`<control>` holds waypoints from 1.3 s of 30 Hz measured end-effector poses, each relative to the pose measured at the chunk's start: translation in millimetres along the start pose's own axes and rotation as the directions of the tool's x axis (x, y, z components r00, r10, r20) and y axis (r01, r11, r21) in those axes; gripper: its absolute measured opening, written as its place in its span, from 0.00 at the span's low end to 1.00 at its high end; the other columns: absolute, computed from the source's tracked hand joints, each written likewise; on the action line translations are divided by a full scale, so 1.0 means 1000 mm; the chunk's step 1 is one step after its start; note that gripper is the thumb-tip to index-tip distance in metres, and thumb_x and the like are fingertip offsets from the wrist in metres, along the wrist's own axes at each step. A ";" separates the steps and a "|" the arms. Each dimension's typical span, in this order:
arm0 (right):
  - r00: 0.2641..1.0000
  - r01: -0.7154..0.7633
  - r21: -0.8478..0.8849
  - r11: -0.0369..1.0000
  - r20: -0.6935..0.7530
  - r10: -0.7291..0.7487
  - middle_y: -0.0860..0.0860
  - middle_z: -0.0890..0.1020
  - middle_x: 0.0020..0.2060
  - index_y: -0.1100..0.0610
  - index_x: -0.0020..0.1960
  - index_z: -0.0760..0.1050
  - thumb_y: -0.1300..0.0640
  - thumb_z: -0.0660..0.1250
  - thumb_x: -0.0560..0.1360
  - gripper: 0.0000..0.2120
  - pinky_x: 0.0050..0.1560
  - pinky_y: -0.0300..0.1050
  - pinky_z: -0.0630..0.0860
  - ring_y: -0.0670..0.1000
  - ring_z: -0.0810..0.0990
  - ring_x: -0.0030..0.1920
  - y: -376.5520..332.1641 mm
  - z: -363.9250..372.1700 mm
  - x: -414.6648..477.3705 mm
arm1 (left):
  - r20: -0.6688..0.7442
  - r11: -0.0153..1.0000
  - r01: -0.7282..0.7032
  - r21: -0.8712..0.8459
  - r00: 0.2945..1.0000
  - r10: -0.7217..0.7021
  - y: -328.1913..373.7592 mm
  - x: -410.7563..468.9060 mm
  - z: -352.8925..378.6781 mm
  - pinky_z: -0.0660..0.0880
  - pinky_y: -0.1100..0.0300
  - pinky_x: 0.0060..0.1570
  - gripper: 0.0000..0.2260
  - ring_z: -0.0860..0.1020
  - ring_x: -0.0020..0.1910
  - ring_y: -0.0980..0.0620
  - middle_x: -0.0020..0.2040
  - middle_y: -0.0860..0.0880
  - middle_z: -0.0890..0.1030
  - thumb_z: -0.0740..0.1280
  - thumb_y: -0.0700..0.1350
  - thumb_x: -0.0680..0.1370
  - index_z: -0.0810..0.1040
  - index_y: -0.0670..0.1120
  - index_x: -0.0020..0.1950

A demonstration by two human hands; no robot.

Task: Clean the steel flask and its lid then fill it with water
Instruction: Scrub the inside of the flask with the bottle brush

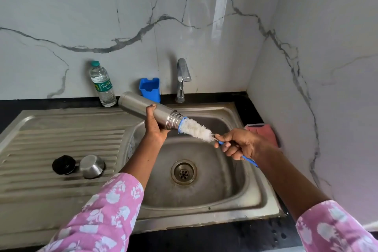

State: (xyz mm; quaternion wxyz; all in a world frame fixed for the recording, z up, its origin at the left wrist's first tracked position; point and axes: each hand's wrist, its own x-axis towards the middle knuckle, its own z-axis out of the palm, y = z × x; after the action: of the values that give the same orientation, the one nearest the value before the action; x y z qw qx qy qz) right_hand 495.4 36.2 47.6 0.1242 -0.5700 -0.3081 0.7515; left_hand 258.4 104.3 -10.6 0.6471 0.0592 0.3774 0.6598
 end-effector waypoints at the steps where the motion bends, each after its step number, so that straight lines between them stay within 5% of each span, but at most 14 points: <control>1: 1.000 -0.016 0.043 0.999 0.026 0.015 0.48 0.65 0.20 0.61 0.38 0.72 0.55 0.57 0.80 0.15 0.17 0.31 0.50 0.41 0.57 0.15 -0.001 0.003 0.002 | 0.008 1.000 0.014 -0.003 1.000 -0.014 -0.002 0.000 0.000 0.78 0.46 0.49 0.22 0.79 0.49 0.45 0.52 0.42 0.78 0.68 0.50 0.73 0.71 0.43 0.63; 6: 0.999 0.046 0.127 0.991 0.003 -0.046 0.49 0.67 0.21 0.62 0.38 0.70 0.59 0.56 0.80 0.13 0.15 0.31 0.51 0.41 0.58 0.15 -0.002 0.017 0.011 | -0.002 0.999 0.033 -0.003 0.999 -0.033 -0.009 -0.003 0.002 0.78 0.45 0.49 0.21 0.79 0.48 0.45 0.50 0.42 0.78 0.68 0.49 0.73 0.71 0.42 0.63; 9: 0.899 0.334 -0.213 0.918 -0.222 -0.379 0.54 0.72 0.26 0.61 0.41 0.71 0.65 0.67 0.74 0.06 0.18 0.33 0.56 0.44 0.64 0.18 0.005 0.020 0.011 | -0.021 1.000 0.002 0.019 1.000 -0.002 -0.002 -0.002 0.007 0.79 0.44 0.48 0.27 0.80 0.51 0.43 0.55 0.40 0.79 0.72 0.49 0.68 0.71 0.41 0.64; 11: 0.755 0.337 -0.602 0.724 -0.287 -0.590 0.56 0.77 0.32 0.59 0.43 0.70 0.64 0.71 0.71 0.09 0.24 0.39 0.67 0.49 0.74 0.25 0.011 0.019 0.006 | -0.073 0.999 -0.033 0.020 0.997 0.034 0.005 0.001 0.009 0.77 0.40 0.51 0.32 0.80 0.55 0.41 0.60 0.38 0.78 0.74 0.48 0.65 0.69 0.40 0.66; 13: 0.540 0.047 -0.948 0.315 -0.241 -0.806 0.56 0.80 0.37 0.57 0.44 0.71 0.58 0.69 0.73 0.07 0.32 0.43 0.72 0.57 0.80 0.35 0.022 0.014 0.004 | -0.127 0.998 -0.063 0.003 0.990 0.063 0.012 0.005 0.010 0.77 0.38 0.51 0.32 0.80 0.54 0.40 0.59 0.38 0.78 0.74 0.46 0.67 0.65 0.41 0.67; 15: 0.303 -0.249 -0.966 -0.075 -0.004 -0.953 0.55 0.78 0.30 0.58 0.40 0.75 0.54 0.67 0.74 0.08 0.24 0.43 0.71 0.57 0.79 0.28 0.036 0.002 0.009 | -0.141 0.997 -0.080 -0.015 0.987 0.077 0.018 0.008 0.013 0.78 0.39 0.48 0.31 0.80 0.53 0.41 0.58 0.39 0.78 0.73 0.45 0.69 0.64 0.42 0.67; 18: 0.225 -0.288 -0.946 -0.150 0.086 -0.971 0.52 0.74 0.23 0.57 0.37 0.78 0.53 0.57 0.75 0.14 0.16 0.37 0.64 0.54 0.74 0.19 0.050 -0.004 0.015 | -0.131 0.996 -0.080 -0.025 0.988 0.076 0.015 0.007 0.014 0.78 0.39 0.49 0.30 0.80 0.53 0.41 0.58 0.39 0.77 0.73 0.45 0.70 0.63 0.42 0.67; 20: 0.258 -0.231 -0.966 -0.118 0.057 -0.965 0.53 0.76 0.24 0.58 0.38 0.77 0.53 0.56 0.76 0.15 0.18 0.41 0.67 0.56 0.77 0.21 0.053 0.001 0.016 | -0.151 0.996 -0.081 -0.027 0.986 0.076 0.013 0.005 0.015 0.78 0.38 0.51 0.28 0.80 0.53 0.41 0.58 0.40 0.77 0.72 0.44 0.70 0.63 0.42 0.65; 24: 0.507 -0.160 -0.979 0.126 -0.191 -0.841 0.58 0.82 0.48 0.54 0.57 0.76 0.49 0.54 0.82 0.15 0.43 0.48 0.73 0.61 0.81 0.49 0.044 0.010 0.009 | -0.204 0.996 -0.085 -0.031 0.976 0.077 0.008 0.004 0.009 0.77 0.39 0.51 0.26 0.80 0.51 0.43 0.55 0.41 0.77 0.72 0.44 0.70 0.62 0.44 0.61; 26: 0.590 -0.111 -0.966 0.233 -0.253 -0.767 0.58 0.80 0.51 0.53 0.59 0.76 0.48 0.55 0.81 0.15 0.48 0.47 0.72 0.60 0.79 0.52 0.040 0.017 0.006 | -0.214 0.997 -0.071 -0.031 0.975 0.063 0.007 0.004 0.002 0.78 0.40 0.49 0.26 0.80 0.49 0.44 0.54 0.41 0.76 0.73 0.45 0.70 0.61 0.44 0.61; 29: 0.698 0.032 -0.900 0.435 -0.291 -0.654 0.52 0.78 0.39 0.55 0.49 0.79 0.50 0.60 0.80 0.12 0.42 0.43 0.70 0.54 0.77 0.41 0.032 0.023 0.004 | -0.209 0.998 -0.060 -0.011 0.976 0.056 0.006 0.001 -0.002 0.79 0.45 0.41 0.26 0.79 0.47 0.44 0.52 0.42 0.76 0.72 0.45 0.70 0.62 0.44 0.61; 32: 0.824 0.163 -0.703 0.692 -0.289 -0.487 0.49 0.69 0.25 0.57 0.35 0.75 0.54 0.63 0.79 0.15 0.25 0.38 0.63 0.47 0.66 0.22 0.026 0.025 0.003 | -0.203 0.996 -0.089 -0.016 0.976 0.084 0.007 0.004 -0.005 0.79 0.47 0.40 0.26 0.80 0.47 0.44 0.54 0.41 0.76 0.71 0.45 0.71 0.63 0.42 0.64; 35: 0.942 0.197 -0.381 0.904 -0.181 -0.282 0.48 0.63 0.21 0.60 0.38 0.74 0.55 0.61 0.80 0.14 0.21 0.31 0.53 0.44 0.59 0.19 0.019 0.032 0.003 | -0.133 0.998 -0.056 0.012 0.989 0.057 0.005 -0.001 -0.005 0.80 0.49 0.38 0.31 0.80 0.49 0.43 0.56 0.40 0.77 0.72 0.48 0.69 0.65 0.42 0.68; 39: 0.995 0.103 -0.046 0.994 0.004 -0.103 0.45 0.62 0.20 0.61 0.40 0.71 0.56 0.55 0.81 0.14 0.16 0.32 0.52 0.42 0.58 0.18 0.008 0.050 0.012 | -0.037 0.999 -0.017 0.046 0.999 0.018 -0.002 -0.008 0.002 0.79 0.53 0.37 0.27 0.79 0.47 0.45 0.52 0.42 0.78 0.70 0.50 0.71 0.69 0.41 0.67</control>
State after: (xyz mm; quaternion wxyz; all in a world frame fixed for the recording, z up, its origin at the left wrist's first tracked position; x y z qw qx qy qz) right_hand 446.2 20.0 41.1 0.1494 -0.5555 -0.3544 0.7372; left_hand 262.4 98.0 -6.7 0.6326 0.0648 0.4039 0.6577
